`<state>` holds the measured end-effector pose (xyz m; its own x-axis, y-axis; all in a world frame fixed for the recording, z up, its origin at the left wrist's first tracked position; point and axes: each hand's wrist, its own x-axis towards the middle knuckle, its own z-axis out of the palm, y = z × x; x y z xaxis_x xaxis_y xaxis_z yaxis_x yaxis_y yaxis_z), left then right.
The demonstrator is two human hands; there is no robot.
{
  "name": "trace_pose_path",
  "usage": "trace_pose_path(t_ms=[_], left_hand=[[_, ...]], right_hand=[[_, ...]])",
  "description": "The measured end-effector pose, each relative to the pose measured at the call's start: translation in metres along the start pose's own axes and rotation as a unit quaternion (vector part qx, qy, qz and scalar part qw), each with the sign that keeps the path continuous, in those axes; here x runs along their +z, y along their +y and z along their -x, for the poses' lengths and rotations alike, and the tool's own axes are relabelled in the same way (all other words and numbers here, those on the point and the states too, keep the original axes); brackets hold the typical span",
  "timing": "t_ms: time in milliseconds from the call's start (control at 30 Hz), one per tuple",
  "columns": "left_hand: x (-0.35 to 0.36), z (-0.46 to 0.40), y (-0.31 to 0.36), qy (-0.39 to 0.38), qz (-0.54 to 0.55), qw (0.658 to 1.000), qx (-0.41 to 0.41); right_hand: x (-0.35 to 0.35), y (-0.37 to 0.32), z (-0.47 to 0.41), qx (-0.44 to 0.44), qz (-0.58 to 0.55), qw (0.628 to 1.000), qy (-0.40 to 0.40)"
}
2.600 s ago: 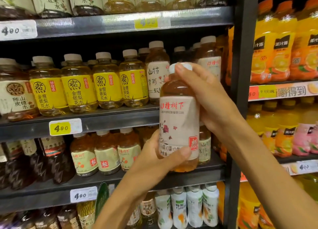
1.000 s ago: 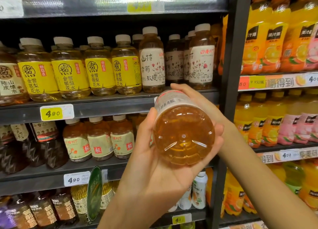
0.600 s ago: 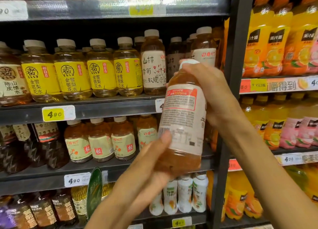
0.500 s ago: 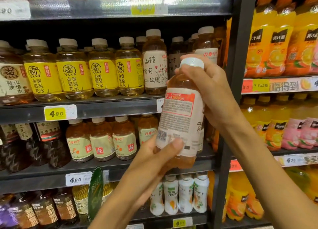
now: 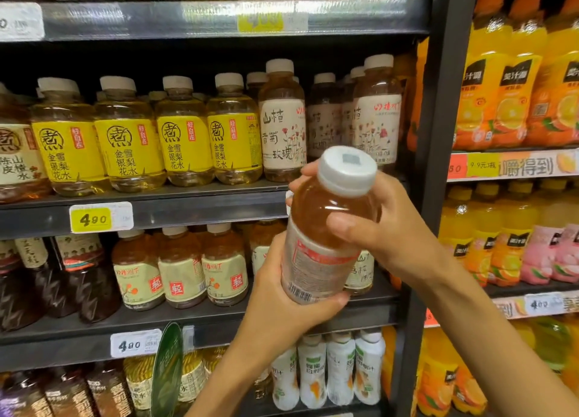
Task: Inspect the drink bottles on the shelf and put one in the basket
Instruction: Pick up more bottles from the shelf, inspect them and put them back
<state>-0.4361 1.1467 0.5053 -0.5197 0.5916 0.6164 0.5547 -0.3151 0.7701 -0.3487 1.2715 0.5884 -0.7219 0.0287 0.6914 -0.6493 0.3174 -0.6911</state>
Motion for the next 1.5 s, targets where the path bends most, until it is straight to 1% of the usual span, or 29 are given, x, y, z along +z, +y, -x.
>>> trace_pose_path(t_ms=[67, 133, 233, 333, 433, 500, 600, 667, 733, 800, 900, 933, 967, 1033, 1100, 1200, 1267, 1300, 1367, 1433, 1500], left_hand=[[0.001, -0.004, -0.007, 0.023, -0.016, 1.0, -0.005], [0.004, -0.007, -0.012, 0.063, -0.042, 0.997, -0.002], [0.015, -0.01, -0.019, 0.108, -0.063, 0.992, 0.017], [0.028, -0.008, -0.027, 0.125, -0.077, 0.989, 0.013], [0.032, -0.011, -0.029, 0.135, -0.056, 0.989, -0.02], [0.027, -0.017, -0.023, 0.127, -0.037, 0.991, -0.002], [0.013, -0.019, -0.004, 0.119, -0.093, 0.988, 0.041], [0.004, -0.015, 0.005, 0.084, -0.084, 0.992, 0.042], [-0.004, -0.012, 0.013, 0.017, -0.089, 0.995, 0.036], [-0.009, -0.011, 0.02, -0.054, -0.059, 0.997, -0.002], [-0.013, -0.006, 0.021, -0.139, -0.008, 0.989, -0.055], [-0.013, -0.004, 0.02, -0.155, 0.01, 0.985, -0.073], [-0.013, -0.003, 0.019, -0.159, 0.033, 0.982, -0.097], [-0.012, -0.001, 0.016, -0.162, 0.089, 0.974, -0.132], [-0.01, 0.003, 0.01, -0.153, 0.126, 0.97, -0.142], [-0.004, 0.006, 0.008, -0.099, 0.127, 0.976, -0.145], [0.001, 0.006, 0.01, -0.082, 0.097, 0.984, -0.125], [0.003, 0.005, 0.01, -0.077, 0.086, 0.986, -0.122], [0.004, 0.005, 0.01, -0.073, 0.091, 0.985, -0.127], [0.001, 0.005, 0.012, -0.076, 0.103, 0.983, -0.135], [-0.002, 0.006, 0.013, -0.082, 0.143, 0.974, -0.156]], right_hand=[[0.004, 0.001, 0.003, -0.035, 0.053, 0.998, -0.006], [0.008, 0.004, 0.007, -0.067, 0.106, 0.992, 0.005], [0.013, 0.009, 0.009, -0.107, 0.141, 0.984, 0.032], [0.015, 0.012, 0.009, -0.13, 0.131, 0.982, 0.05], [0.014, 0.011, 0.008, -0.134, 0.12, 0.982, 0.051], [0.011, 0.01, 0.007, -0.132, 0.113, 0.984, 0.048], [0.003, 0.009, 0.003, -0.091, 0.063, 0.993, 0.029], [-0.004, 0.008, -0.001, -0.056, -0.003, 0.998, 0.007], [-0.008, 0.006, -0.007, -0.024, -0.034, 0.999, -0.009], [-0.009, 0.003, -0.013, 0.001, -0.072, 0.996, -0.049], [-0.005, -0.001, -0.018, 0.026, -0.186, 0.973, -0.135], [-0.003, -0.001, -0.019, 0.035, -0.224, 0.962, -0.151], [-0.002, -0.001, -0.019, 0.045, -0.245, 0.957, -0.151], [-0.001, 0.0, -0.019, 0.059, -0.235, 0.964, -0.11], [-0.002, 0.002, -0.019, 0.061, -0.192, 0.979, -0.035], [-0.001, 0.005, -0.02, 0.064, -0.117, 0.987, 0.092], [0.004, 0.006, -0.021, 0.092, -0.11, 0.98, 0.141], [0.005, 0.007, -0.021, 0.113, -0.11, 0.976, 0.153], [0.005, 0.006, -0.022, 0.144, -0.107, 0.972, 0.152], [0.002, 0.004, -0.023, 0.151, -0.127, 0.971, 0.134], [0.0, 0.002, -0.023, 0.144, -0.179, 0.966, 0.121]])
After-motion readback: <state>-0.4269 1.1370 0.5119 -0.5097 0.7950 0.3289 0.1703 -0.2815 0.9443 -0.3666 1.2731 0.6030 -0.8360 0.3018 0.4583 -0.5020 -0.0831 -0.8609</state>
